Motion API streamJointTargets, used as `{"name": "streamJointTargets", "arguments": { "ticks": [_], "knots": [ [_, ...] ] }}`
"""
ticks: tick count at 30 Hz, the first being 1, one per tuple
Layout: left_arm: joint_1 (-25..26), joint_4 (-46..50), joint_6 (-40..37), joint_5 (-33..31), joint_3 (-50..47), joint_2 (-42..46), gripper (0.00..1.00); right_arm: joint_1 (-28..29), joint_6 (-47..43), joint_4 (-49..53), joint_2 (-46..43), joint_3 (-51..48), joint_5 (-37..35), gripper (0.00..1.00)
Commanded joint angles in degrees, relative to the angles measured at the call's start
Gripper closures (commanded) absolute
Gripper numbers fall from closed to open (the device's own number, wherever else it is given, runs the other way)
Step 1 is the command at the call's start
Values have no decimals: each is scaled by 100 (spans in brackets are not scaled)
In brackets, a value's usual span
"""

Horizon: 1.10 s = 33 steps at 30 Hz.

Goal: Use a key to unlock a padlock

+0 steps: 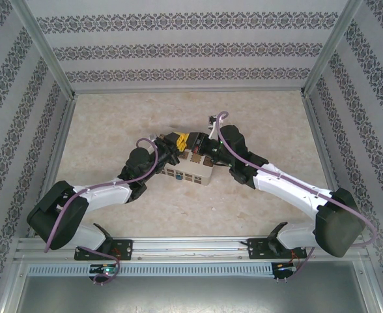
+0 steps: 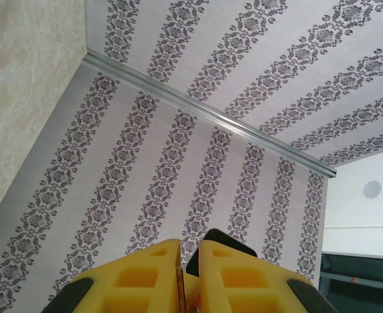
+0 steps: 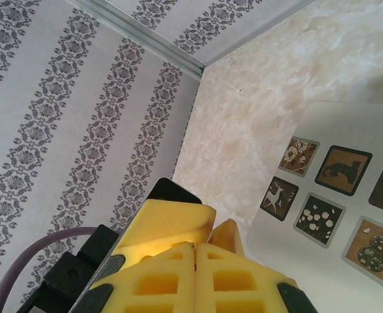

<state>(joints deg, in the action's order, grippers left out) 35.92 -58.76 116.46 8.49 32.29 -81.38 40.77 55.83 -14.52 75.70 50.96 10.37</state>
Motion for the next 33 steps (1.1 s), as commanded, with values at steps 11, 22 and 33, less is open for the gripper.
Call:
{"name": "streamJointTargets", "arguments": {
  "ticks": [11, 22, 33],
  "knots": [
    [85, -179, 58, -89, -235, 43, 82, 47, 29, -34, -222, -68, -99, 100],
    [85, -206, 61, -121, -254, 6, 87, 46, 42, -10, -241, -121, -88, 100],
    [41, 238, -773, -101, -106, 258, 100, -57, -18, -7, -447, -224, -87, 97]
  ]
}}
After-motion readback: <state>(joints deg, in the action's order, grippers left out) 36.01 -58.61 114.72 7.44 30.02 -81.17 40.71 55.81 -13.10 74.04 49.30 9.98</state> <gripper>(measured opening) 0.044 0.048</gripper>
